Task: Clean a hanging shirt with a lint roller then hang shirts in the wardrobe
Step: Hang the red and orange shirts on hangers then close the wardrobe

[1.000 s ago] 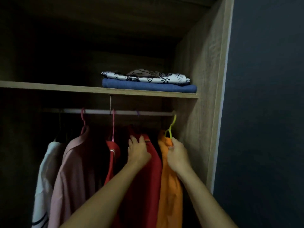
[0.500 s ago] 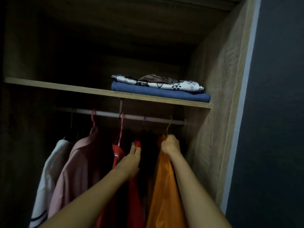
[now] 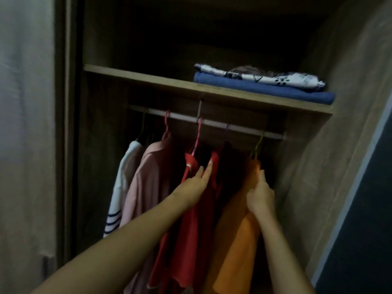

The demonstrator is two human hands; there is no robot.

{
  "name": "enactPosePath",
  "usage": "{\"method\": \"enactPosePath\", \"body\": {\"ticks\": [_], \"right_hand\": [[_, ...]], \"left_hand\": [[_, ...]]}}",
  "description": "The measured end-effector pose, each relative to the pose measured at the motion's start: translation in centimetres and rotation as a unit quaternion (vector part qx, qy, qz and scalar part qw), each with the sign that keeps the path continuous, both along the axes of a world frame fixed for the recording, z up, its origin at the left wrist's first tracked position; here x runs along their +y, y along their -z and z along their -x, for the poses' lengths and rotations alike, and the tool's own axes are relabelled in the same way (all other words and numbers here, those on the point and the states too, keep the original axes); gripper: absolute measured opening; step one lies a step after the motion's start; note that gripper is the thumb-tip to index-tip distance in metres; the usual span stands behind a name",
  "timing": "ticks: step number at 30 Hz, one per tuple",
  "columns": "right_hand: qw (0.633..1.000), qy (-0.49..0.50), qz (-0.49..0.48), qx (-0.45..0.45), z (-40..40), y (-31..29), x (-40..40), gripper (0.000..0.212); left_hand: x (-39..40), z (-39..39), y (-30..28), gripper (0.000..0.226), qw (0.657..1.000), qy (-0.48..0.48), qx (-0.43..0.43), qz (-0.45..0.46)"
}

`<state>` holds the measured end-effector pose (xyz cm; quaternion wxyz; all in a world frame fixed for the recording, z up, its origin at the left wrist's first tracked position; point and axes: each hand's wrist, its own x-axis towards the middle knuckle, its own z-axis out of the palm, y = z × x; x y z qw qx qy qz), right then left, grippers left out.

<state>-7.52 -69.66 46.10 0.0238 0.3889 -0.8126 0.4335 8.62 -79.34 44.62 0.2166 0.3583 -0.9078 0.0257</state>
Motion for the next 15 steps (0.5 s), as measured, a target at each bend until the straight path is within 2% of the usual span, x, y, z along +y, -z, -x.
{"method": "enactPosePath", "body": {"ticks": [5,8,11,15], "right_hand": [[0.999,0.016,0.02,0.041,-0.4,2.3,0.4,0.074],[0.992,0.03,0.067,0.099,-1.2,2.7,0.2,0.074],[0.975,0.029,0.16,0.154,-5.0,3.0,0.1,0.074],[0.946,-0.058,0.262,0.184,-14.6,3.9,0.7,0.068]], "left_hand": [[0.1,-2.5,0.9,0.089,1.0,0.006,-0.003,0.011],[1.3,-5.2,0.7,0.088,0.999,0.04,0.016,0.013],[2.9,-9.0,0.3,0.082,0.984,0.096,0.096,0.117],[2.9,-15.4,-1.1,0.082,0.949,0.1,0.134,0.267]]}}
